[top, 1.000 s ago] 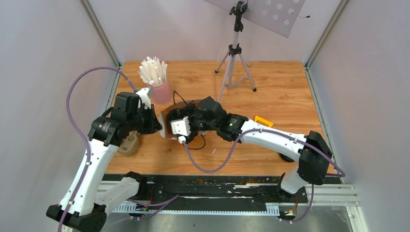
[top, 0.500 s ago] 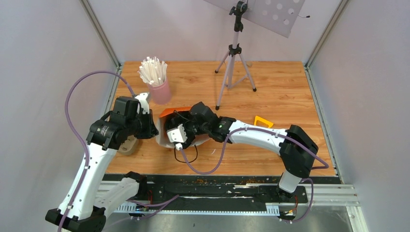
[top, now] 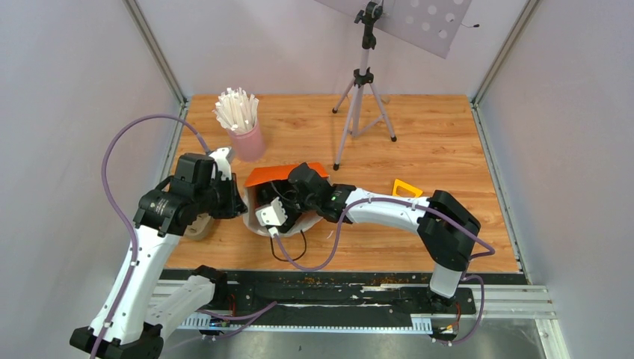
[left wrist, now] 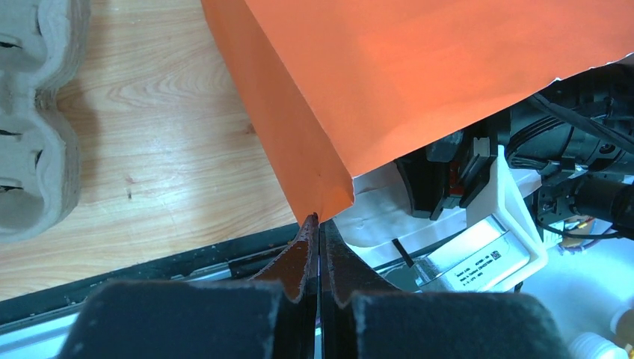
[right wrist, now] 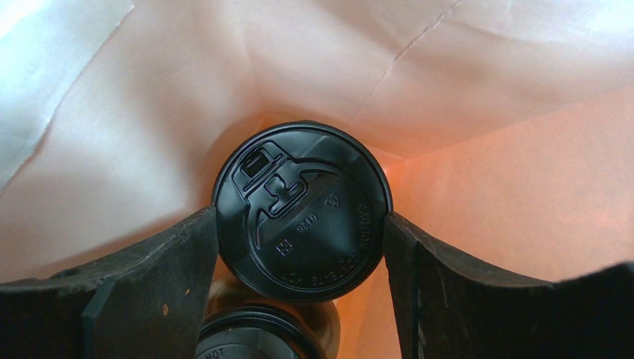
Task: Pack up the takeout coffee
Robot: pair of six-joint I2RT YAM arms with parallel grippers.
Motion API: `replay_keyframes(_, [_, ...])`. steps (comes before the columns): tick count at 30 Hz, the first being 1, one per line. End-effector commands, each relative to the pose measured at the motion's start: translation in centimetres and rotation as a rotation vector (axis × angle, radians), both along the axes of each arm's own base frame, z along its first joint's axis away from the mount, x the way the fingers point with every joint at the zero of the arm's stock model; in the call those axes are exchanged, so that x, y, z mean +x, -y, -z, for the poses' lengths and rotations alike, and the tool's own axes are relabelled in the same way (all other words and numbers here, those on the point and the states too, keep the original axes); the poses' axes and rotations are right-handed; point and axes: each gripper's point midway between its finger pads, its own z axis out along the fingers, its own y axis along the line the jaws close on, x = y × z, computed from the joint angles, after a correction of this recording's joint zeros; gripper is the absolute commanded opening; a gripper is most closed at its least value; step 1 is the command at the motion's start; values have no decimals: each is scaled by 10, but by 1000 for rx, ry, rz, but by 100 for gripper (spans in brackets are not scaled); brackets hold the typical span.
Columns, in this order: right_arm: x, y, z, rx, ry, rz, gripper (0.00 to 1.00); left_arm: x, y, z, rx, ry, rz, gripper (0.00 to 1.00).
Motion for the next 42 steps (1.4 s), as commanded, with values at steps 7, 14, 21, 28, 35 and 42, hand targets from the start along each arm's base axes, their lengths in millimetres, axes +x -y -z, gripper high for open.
replay_keyframes(7, [3, -11, -5, 23, 42, -29, 63, -3, 6, -2, -46, 13, 20, 0])
replay_keyframes(14, [5, -16, -4, 21, 45, -33, 64, -5, 7, -1, -46, 5, 28, 0])
replay_keyframes(21, [-10, -23, -36, 123, 18, -84, 64, -6, 4, 3, -23, -4, 28, 0])
replay_keyframes(28, [-11, -26, -26, 148, -15, -74, 64, -7, 0, 3, -1, -18, 23, 0])
replay_keyframes(35, [4, -23, -1, 106, -3, -14, 66, -10, -4, 4, 22, -41, 17, 0])
replay_keyframes(42, [12, -20, 7, 63, 2, 16, 66, -7, -2, -1, 14, -35, 14, 0])
